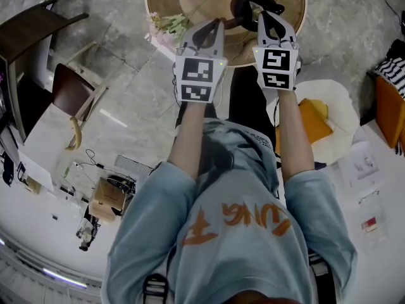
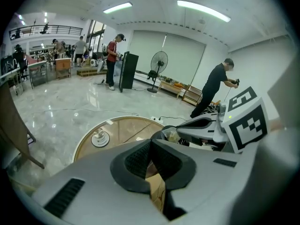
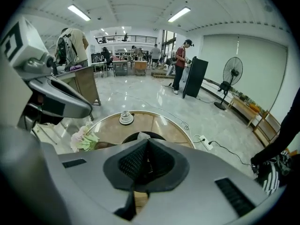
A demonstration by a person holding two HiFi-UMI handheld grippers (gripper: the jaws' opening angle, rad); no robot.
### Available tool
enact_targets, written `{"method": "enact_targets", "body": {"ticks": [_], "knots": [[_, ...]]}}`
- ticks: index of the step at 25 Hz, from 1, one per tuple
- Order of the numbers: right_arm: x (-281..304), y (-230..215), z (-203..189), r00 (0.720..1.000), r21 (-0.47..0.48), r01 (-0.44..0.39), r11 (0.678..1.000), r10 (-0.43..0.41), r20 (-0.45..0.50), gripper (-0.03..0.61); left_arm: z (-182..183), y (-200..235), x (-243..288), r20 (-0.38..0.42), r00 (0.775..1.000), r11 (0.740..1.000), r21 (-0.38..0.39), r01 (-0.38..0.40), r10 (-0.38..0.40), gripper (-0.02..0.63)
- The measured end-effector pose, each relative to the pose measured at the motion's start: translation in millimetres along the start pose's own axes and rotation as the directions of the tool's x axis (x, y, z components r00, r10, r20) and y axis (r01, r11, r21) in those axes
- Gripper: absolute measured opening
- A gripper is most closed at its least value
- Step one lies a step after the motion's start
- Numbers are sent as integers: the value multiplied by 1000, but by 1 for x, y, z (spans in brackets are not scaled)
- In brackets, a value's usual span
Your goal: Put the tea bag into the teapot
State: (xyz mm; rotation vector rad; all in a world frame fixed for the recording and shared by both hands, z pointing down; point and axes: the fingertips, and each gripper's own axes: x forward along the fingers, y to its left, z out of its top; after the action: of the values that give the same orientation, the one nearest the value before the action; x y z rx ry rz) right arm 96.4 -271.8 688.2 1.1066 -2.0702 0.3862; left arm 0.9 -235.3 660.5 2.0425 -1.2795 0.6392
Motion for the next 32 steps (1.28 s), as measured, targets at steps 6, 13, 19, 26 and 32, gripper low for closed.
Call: {"method": "enact_targets", "body": {"ticks": [6,13,19,26,32], "knots": [[-4,-4,-3,999,-11,30,999,-30,-10,14,1,1,1,4,1000,1000,3,2,-2,25],[-8,-5,-8,999,-3,46,999,-47,-13,63,0,-1,0,-1,1000,1000,6,11,-11,25],[-15,-6,-5,999,18,33,999,-33,-3,109,5,-7,-1,6,1000,1000,10,17,-17,25],[-35,-12,3,999,90,49,995,-50,14,114,24,-12,-12,33,999,1000,19,23,-23,25],[-57,-28,14,990,278,113,954,-132,50,117,41,-7,-30,60,998,999,23,33,-35,25]]}}
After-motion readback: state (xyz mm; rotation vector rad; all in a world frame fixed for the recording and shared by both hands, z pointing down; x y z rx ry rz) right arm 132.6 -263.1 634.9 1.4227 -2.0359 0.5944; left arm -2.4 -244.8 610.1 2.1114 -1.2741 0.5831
